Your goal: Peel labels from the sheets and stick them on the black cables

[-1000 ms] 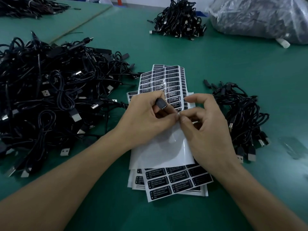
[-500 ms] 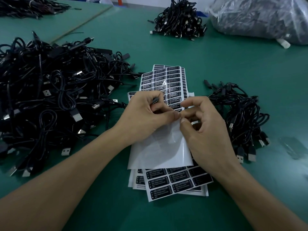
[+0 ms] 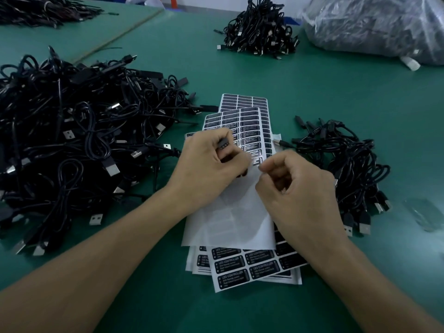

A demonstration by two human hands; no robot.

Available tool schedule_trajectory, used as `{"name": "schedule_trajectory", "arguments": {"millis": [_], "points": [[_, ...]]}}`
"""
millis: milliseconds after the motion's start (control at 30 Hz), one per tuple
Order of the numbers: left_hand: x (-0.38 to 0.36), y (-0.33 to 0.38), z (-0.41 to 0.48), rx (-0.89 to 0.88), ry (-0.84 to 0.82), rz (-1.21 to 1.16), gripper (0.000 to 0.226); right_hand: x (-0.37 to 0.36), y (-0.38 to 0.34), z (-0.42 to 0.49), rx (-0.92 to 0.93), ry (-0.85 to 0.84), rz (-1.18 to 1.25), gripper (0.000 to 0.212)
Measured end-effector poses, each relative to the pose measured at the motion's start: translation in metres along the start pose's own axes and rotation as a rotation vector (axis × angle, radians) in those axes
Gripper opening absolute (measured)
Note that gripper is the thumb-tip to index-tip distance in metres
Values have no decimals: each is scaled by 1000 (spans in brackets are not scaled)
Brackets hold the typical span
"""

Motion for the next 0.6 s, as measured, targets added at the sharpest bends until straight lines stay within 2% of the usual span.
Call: {"name": "schedule_trajectory", "arguments": {"millis": [200,400,600], "points": [[1,3,0,-11,154,42,52,2,2,1,42,-27,-218,5],[-6,12,-4,-72,123,100,45,2,-7,2,77,73,-264,26],[-10,20,-7,-112,150,224,49,0,-6,6,36,94,-297,19]]}}
Point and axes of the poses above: each hand's wrist, its own z-axis towards the middle knuckle, its own x-axis out of the back of the hand, y = z × x, the point moved 2 cm from there along z, towards the middle knuckle, and after that the axes turned 5 degrees about -x, right-handed, at the moved point
